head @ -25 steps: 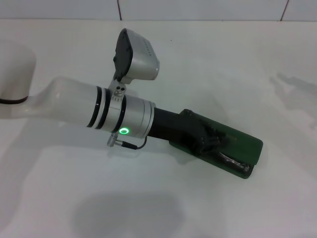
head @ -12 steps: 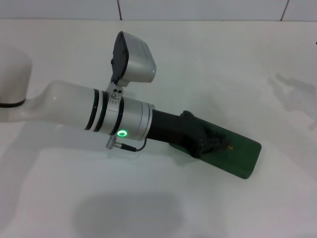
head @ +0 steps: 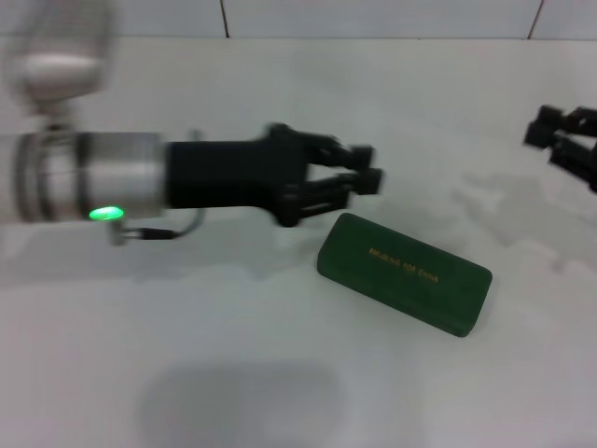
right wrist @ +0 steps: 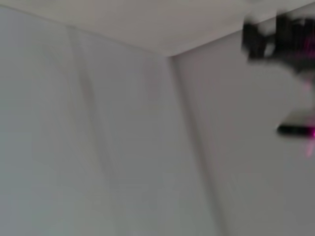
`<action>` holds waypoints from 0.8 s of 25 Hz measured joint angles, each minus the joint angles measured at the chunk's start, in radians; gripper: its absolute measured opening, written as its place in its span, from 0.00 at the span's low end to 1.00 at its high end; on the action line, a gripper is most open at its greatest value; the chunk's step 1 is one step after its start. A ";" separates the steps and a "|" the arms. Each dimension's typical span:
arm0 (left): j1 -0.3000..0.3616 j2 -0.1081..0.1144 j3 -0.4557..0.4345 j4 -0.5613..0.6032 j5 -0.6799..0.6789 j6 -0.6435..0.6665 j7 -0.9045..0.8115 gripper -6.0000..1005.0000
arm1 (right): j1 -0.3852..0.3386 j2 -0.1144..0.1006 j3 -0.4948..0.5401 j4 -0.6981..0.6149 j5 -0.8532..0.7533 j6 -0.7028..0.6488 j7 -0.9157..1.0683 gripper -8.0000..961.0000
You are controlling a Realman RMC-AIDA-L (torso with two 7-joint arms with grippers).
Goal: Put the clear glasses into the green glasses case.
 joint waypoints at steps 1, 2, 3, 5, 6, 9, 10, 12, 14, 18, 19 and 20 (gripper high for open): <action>0.028 0.004 -0.040 0.008 0.000 0.059 0.060 0.17 | 0.010 -0.001 -0.021 -0.003 -0.006 -0.020 -0.005 0.31; 0.057 0.008 -0.085 0.014 -0.001 0.116 0.122 0.17 | 0.021 0.000 -0.044 -0.006 -0.008 -0.035 -0.004 0.32; 0.084 0.010 -0.124 0.016 -0.001 0.168 0.180 0.17 | 0.026 0.001 -0.056 -0.006 -0.008 -0.041 -0.002 0.33; 0.121 0.016 -0.191 0.017 0.005 0.224 0.229 0.25 | 0.038 0.009 -0.084 -0.015 -0.008 -0.051 0.004 0.35; 0.132 0.024 -0.207 0.018 0.009 0.233 0.224 0.30 | 0.044 0.023 -0.104 -0.029 -0.009 -0.060 0.006 0.35; 0.156 0.043 -0.214 0.015 0.030 0.267 0.178 0.42 | 0.055 0.049 -0.154 -0.067 -0.006 -0.076 0.015 0.45; 0.162 0.046 -0.213 0.013 0.034 0.280 0.174 0.47 | 0.061 0.054 -0.174 -0.076 0.001 -0.080 0.022 0.53; 0.173 0.048 -0.215 0.013 0.039 0.290 0.166 0.56 | 0.080 0.058 -0.233 -0.080 0.030 -0.100 0.041 0.63; 0.182 0.048 -0.219 0.017 0.040 0.293 0.162 0.63 | 0.096 0.058 -0.277 -0.079 0.052 -0.124 0.056 0.68; 0.192 0.046 -0.222 0.030 0.045 0.305 0.161 0.73 | 0.111 0.058 -0.304 -0.083 0.067 -0.187 0.074 0.77; 0.195 0.046 -0.222 0.033 0.048 0.306 0.160 0.75 | 0.112 0.059 -0.305 -0.083 0.070 -0.210 0.080 0.79; 0.199 0.048 -0.223 0.033 0.050 0.306 0.158 0.75 | 0.113 0.059 -0.305 -0.084 0.074 -0.227 0.086 0.82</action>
